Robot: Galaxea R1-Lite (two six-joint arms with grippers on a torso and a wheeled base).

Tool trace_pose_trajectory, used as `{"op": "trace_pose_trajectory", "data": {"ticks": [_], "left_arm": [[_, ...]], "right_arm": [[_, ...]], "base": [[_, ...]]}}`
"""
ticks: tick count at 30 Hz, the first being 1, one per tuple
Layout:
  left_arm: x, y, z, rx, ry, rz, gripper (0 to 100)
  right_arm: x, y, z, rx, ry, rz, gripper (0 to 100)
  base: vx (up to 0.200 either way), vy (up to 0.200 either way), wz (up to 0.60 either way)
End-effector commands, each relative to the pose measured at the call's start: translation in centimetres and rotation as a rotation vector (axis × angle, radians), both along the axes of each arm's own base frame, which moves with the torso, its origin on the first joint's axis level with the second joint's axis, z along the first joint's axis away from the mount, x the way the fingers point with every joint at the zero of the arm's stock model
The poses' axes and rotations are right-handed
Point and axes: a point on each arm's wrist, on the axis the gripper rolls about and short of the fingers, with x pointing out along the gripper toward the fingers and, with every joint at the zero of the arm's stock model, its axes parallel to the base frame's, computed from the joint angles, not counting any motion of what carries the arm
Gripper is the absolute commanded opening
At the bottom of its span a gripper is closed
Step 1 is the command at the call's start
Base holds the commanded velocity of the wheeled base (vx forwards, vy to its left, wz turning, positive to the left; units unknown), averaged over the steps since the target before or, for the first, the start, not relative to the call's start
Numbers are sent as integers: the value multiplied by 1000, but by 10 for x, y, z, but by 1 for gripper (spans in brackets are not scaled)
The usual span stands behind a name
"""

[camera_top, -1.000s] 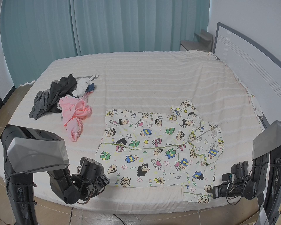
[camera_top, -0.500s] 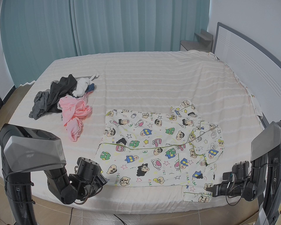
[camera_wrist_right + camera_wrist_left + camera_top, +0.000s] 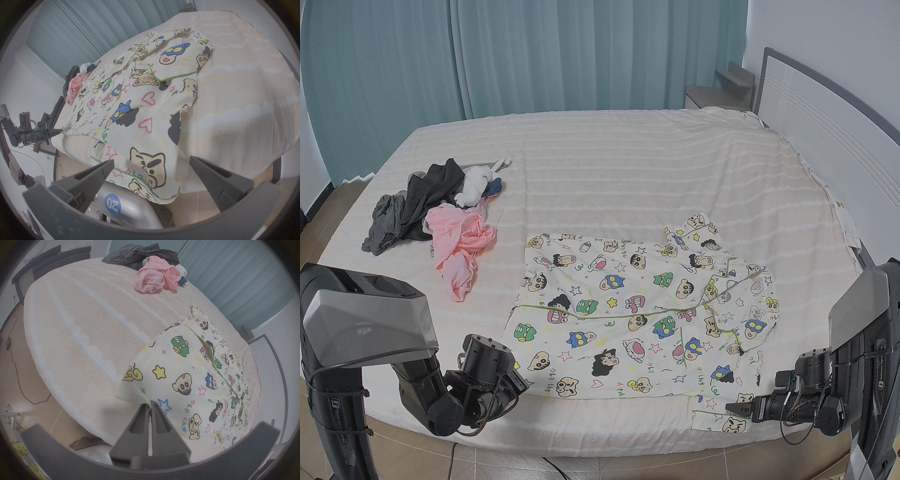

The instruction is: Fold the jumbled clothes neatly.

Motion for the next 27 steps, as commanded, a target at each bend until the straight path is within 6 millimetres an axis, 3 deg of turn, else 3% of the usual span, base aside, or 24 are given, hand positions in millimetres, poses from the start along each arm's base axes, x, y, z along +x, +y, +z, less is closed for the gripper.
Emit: {"op": "trace_pose_trajectory", "data": {"ticks": [1,9,10,23,27], "left_arm": [[0,0,1,-2,-5,3,0],[0,0,2,-7,-12,4,0],[0,0,2,-6,-10,4,0],[-10,4,0,10,16,-4,0],[-15,7,1,17,27,-6,0]], "right_arm": [[-3,7,-3,14,27,19,100],[-1,14,-5,17,23,47,100],[-1,14,-6,16,29,47,0],[-4,12,-2,15,25,43,0],[-17,10,3,16,65,58,0]], "base": [[0,0,0],[0,0,0],[0,0,0],[0,0,0],[0,0,0]]}}
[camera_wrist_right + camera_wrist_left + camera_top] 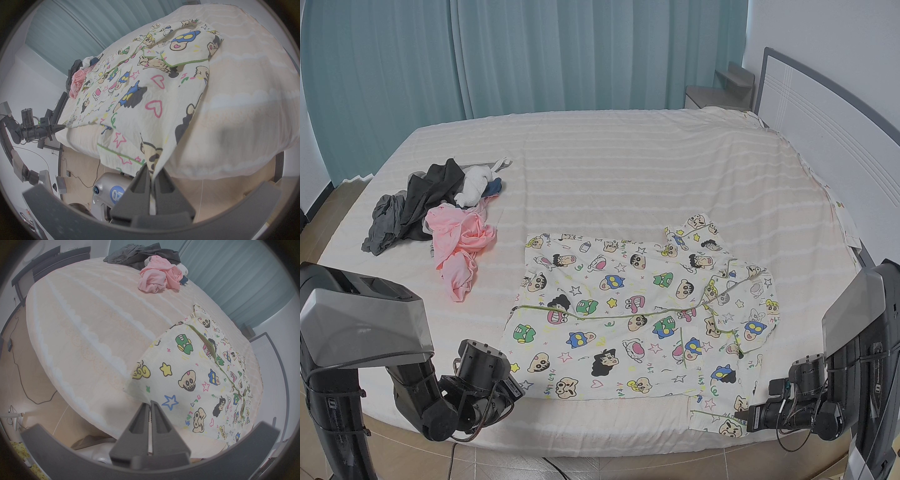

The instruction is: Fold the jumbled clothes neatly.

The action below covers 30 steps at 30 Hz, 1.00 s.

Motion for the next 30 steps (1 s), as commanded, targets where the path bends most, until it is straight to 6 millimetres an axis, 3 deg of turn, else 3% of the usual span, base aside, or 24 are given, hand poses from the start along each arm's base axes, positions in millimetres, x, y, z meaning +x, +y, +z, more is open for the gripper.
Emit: {"op": "trace_pose_trajectory", "data": {"ticks": [1,21,30], "left_arm": [[-4,2,1,4,6,-1,0],[-14,9,6,17,16,-2,0],[-24,36,35,42,-56,-113,0]], "right_arm": [[-8,-1,4,1,20,11,0],[-13,-3,2,-23,64,28,0],[-13,-2,1,-24,68,31,0]], "base": [[0,0,0],[0,0,0],[0,0,0]]}}
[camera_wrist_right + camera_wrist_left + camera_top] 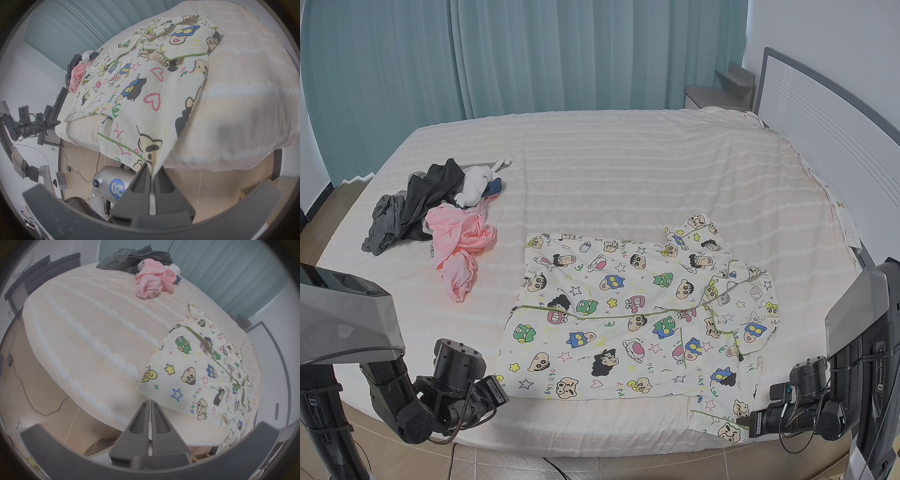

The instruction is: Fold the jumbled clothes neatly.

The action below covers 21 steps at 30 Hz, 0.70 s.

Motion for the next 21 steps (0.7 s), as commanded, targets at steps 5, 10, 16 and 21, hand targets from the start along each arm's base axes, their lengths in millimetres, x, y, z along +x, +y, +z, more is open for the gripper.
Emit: {"op": "trace_pose_trajectory", "data": {"ticks": [5,10,16,21], "left_arm": [[-7,28,18,-2,-32,-117,100],[-2,39,13,-54,-8,-240,100],[17,37,-12,-17,33,-287,100],[32,37,-15,-35,-17,-277,100]], "right_arm": [[-5,0,0,-3,19,3,0],[-5,0,0,-3,19,3,0],[-4,0,0,-1,10,2,0],[-3,0,0,0,6,2,0]], "base": [[0,0,0],[0,0,0],[0,0,0],[0,0,0]]}}
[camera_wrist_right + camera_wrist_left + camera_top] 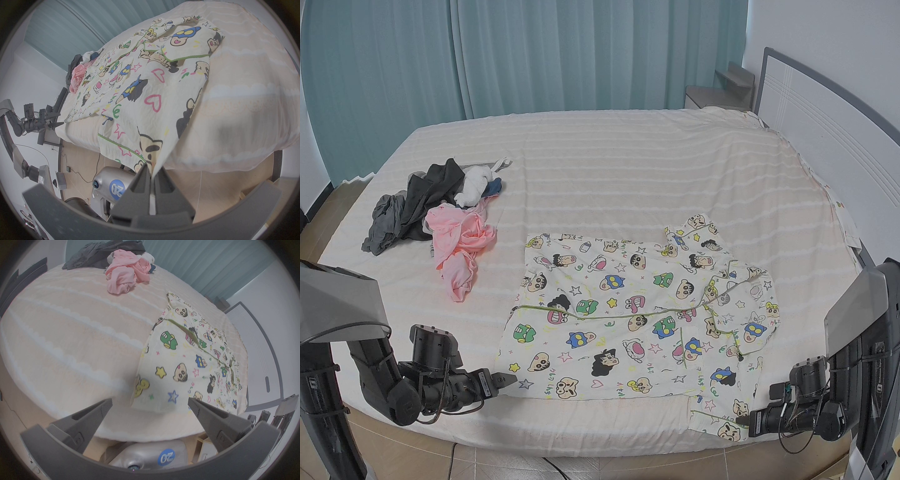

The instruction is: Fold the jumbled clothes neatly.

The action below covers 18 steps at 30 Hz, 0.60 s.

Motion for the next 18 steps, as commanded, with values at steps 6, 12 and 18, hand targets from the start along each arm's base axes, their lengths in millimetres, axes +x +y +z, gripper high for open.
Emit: {"op": "trace_pose_trajectory", "data": {"ticks": [6,12,18], "left_arm": [[27,-3,-23,-8,-1,2,100],[32,-8,-21,-56,-14,-45,100],[36,-14,-23,-55,-22,-61,100]], "right_arm": [[-4,-1,0,-2,14,1,0],[-2,0,2,5,-6,-1,0],[-3,0,0,3,-2,0,0]], "base": [[0,0,0],[0,0,0],[0,0,0]]}}
